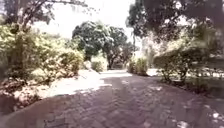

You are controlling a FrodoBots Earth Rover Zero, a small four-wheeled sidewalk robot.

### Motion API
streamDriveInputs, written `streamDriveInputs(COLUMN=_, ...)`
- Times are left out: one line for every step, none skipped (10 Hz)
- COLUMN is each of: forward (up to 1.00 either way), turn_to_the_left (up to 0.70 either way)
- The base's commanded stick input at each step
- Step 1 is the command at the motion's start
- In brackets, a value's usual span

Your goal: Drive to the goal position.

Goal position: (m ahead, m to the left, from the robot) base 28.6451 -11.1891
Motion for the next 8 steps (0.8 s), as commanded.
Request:
streamDriveInputs(forward=0.70, turn_to_the_left=0.00)
streamDriveInputs(forward=0.70, turn_to_the_left=0.00)
streamDriveInputs(forward=0.70, turn_to_the_left=0.00)
streamDriveInputs(forward=0.70, turn_to_the_left=0.00)
streamDriveInputs(forward=0.70, turn_to_the_left=0.00)
streamDriveInputs(forward=0.70, turn_to_the_left=0.00)
streamDriveInputs(forward=0.70, turn_to_the_left=0.00)
streamDriveInputs(forward=0.70, turn_to_the_left=0.00)
